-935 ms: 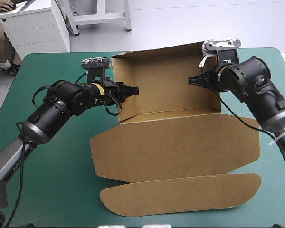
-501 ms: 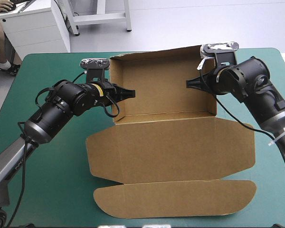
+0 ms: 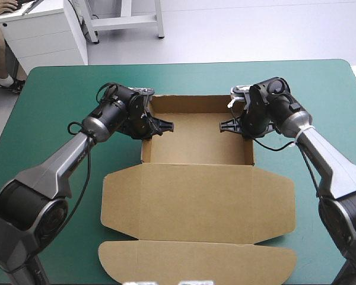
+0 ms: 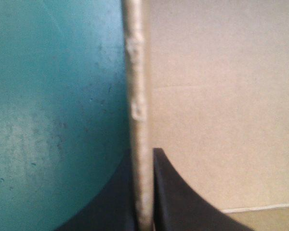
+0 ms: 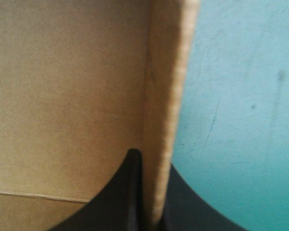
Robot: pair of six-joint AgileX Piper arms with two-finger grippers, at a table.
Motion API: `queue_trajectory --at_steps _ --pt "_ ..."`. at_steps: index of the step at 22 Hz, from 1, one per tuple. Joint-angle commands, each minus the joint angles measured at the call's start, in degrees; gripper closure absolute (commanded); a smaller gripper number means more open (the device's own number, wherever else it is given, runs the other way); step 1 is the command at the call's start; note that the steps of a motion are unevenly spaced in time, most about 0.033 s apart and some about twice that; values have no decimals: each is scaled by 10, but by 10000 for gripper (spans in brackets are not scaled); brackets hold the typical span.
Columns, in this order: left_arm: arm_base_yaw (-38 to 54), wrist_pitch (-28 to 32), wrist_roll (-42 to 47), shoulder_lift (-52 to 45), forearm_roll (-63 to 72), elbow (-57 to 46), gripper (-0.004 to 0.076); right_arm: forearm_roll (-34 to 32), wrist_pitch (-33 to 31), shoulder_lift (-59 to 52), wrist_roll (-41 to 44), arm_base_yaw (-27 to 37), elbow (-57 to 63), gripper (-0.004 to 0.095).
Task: Fold the box
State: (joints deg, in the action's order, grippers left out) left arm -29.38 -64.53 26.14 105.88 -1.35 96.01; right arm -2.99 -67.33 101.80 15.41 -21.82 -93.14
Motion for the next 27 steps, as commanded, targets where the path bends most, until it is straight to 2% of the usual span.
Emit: queue_trajectory --at_steps 1,7,17,21,23,27 --pt "4 -12 -14 5 0 38 734 53 6 -9 -45 16 -7 928" --pt "4 -39 -14 47 4 38 734 51 -10 12 -80 27 -7 928" --pt "4 -49 -19 49 -6 38 733 48 -19 21 -77 32 -7 908" --pt "4 -60 -62 50 -5 38 717 48 -21 21 -77 32 -7 796" --pt "4 -63 -62 50 -6 38 658 48 -22 21 -68 32 -7 709" --pt "4 -51 -62 50 -6 38 492 51 -24 21 -64 32 -7 484"
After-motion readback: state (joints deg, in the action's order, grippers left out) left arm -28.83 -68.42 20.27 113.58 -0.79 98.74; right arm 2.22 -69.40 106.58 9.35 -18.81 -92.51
